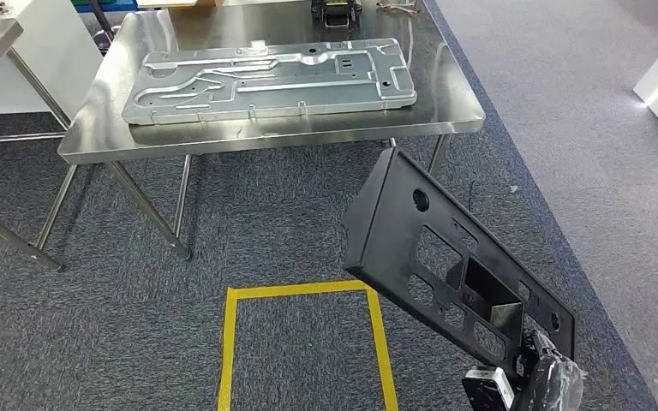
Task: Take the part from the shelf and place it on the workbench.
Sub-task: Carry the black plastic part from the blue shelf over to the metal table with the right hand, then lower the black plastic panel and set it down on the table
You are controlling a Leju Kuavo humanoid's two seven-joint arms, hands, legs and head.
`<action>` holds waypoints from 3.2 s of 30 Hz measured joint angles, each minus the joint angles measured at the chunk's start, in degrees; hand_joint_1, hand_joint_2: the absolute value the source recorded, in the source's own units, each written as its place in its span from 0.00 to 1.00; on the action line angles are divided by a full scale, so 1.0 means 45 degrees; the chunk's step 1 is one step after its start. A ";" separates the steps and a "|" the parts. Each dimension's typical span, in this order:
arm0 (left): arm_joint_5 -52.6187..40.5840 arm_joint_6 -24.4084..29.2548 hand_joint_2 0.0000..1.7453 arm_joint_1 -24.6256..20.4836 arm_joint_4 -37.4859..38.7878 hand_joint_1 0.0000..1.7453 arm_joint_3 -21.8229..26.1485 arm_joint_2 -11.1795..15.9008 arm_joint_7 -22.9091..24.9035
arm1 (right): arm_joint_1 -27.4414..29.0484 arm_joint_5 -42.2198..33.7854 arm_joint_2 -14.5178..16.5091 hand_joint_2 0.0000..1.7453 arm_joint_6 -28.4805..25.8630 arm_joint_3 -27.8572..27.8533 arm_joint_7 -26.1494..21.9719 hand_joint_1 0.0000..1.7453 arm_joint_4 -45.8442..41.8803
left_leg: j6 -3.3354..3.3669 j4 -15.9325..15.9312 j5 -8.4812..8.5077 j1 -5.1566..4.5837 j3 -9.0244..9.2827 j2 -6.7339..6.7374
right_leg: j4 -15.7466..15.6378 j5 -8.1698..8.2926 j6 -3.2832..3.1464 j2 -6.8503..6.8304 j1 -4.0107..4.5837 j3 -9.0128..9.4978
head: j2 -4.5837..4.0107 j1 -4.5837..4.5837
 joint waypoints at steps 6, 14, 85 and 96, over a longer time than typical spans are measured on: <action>-0.0133 -0.0084 0.00 0.0059 0.0009 0.00 -0.0011 0.0091 -0.0191 | -0.0258 0.0210 -0.0136 1.00 0.0580 -0.1046 -0.0188 1.00 0.0406 | 0.0574 -0.2276 0.1162 -0.0254 0.0555 -0.0033 | 0.0019 -0.0369 0.0378 0.0028 0.0056 0.0601 | 0.0000 -0.0001; -0.0415 -0.0357 0.00 -0.0085 0.0010 0.00 -0.0069 0.0102 -0.0257 | -0.1242 0.0943 -0.0660 1.00 0.1313 -0.1866 0.0321 1.00 0.1177 | 0.0806 -0.2671 0.1059 -0.0136 0.1487 -0.0064 | 0.3111 -0.1498 0.0812 0.0004 -0.0074 -0.1644 | 0.0000 0.0004; -0.1111 -0.1197 0.00 -0.0363 0.0117 0.00 -0.0583 0.0444 0.0186 | -1.0472 0.4829 -0.3317 1.00 0.4655 0.5715 0.5132 1.00 0.6582 | 0.0284 -0.2681 0.1022 -0.0243 0.1680 -0.0168 | 0.0001 0.1429 -0.0070 0.0090 0.0287 -0.1713 | 0.0000 0.0028; -0.1183 -0.1109 0.00 -0.0283 0.0118 0.00 -0.0582 0.0455 0.0181 | -1.0041 0.4641 -0.3785 1.00 0.4775 0.5083 0.5214 1.00 0.6432 | -0.0330 -0.1261 0.1489 0.0147 -0.0164 0.0008 | -0.0251 0.0412 0.0026 0.0099 -0.0033 -0.0082 | 0.0000 0.0025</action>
